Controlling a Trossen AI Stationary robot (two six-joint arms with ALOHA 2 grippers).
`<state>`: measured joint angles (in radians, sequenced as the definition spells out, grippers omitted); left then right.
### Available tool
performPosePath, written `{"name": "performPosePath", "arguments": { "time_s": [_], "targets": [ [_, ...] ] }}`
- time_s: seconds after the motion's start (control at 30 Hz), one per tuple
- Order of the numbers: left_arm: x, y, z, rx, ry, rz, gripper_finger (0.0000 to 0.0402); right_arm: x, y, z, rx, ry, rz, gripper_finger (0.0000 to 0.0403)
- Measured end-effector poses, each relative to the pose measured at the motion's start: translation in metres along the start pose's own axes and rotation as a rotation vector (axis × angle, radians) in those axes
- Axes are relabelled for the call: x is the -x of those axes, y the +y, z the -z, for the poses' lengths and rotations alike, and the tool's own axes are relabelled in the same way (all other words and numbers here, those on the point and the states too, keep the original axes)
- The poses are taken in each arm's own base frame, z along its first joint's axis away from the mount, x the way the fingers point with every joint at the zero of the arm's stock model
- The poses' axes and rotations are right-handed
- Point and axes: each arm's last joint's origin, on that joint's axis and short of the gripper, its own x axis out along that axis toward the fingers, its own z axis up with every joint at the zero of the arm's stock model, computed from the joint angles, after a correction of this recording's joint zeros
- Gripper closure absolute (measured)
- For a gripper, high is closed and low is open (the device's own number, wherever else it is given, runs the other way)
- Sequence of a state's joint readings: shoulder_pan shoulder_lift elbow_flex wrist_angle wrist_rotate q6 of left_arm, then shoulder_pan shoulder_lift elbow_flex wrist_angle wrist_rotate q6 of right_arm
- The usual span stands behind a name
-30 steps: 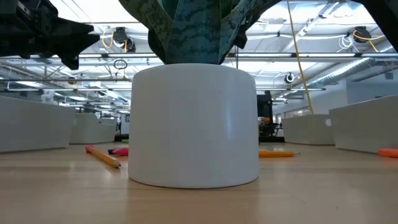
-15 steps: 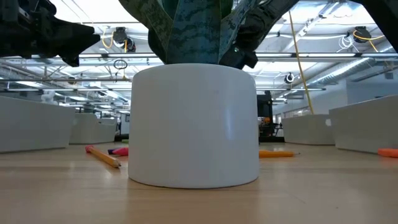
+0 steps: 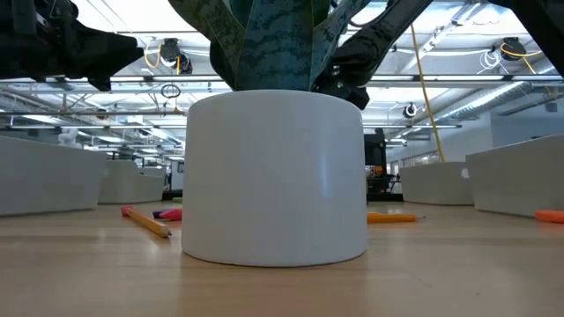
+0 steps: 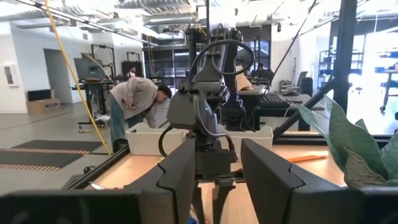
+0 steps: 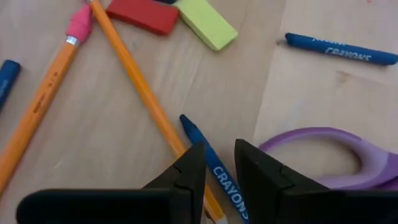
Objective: Sort crayons/erasers/pens/pencils in bins
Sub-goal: Put the blue crayon into the bottom right gray bin
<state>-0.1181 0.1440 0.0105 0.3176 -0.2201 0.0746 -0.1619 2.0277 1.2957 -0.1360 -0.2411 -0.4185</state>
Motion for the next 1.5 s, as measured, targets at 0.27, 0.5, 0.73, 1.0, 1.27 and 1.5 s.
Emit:
{"name": "performPosePath", "arguments": {
  "time_s": [0.27,0.5,0.73,1.0,1.27,1.5],
  "targets": [
    [0.000,0.000,0.001,0.003,0.005,-0.001,0.0268,-0.008,0.002,0.006,0.054,0.030,-0.017,0.0326],
    [0.000,0.000,0.002,0.006,0.016,0.000,0.0268,-0.010,0.003,0.006,0.070,0.034,-0.017,0.0326],
    [0.000,0.000,0.003,0.002,0.030,0.001,0.0268,-0.010,0.008,0.010,0.018,0.129,0.023,0.0333],
    [0.000,0.000,0.003,0.002,0.029,0.001,0.0268,-0.012,0.026,0.014,0.047,0.274,0.069,0.0366],
    [0.000,0.000,0.003,0.002,0.028,0.001,0.0268,-0.013,0.037,0.014,0.103,0.320,0.095,0.0375],
    [0.000,0.001,0.003,-0.005,0.030,-0.023,0.0268,-0.004,0.042,0.001,0.085,0.261,0.127,0.0375]
  ]
}}
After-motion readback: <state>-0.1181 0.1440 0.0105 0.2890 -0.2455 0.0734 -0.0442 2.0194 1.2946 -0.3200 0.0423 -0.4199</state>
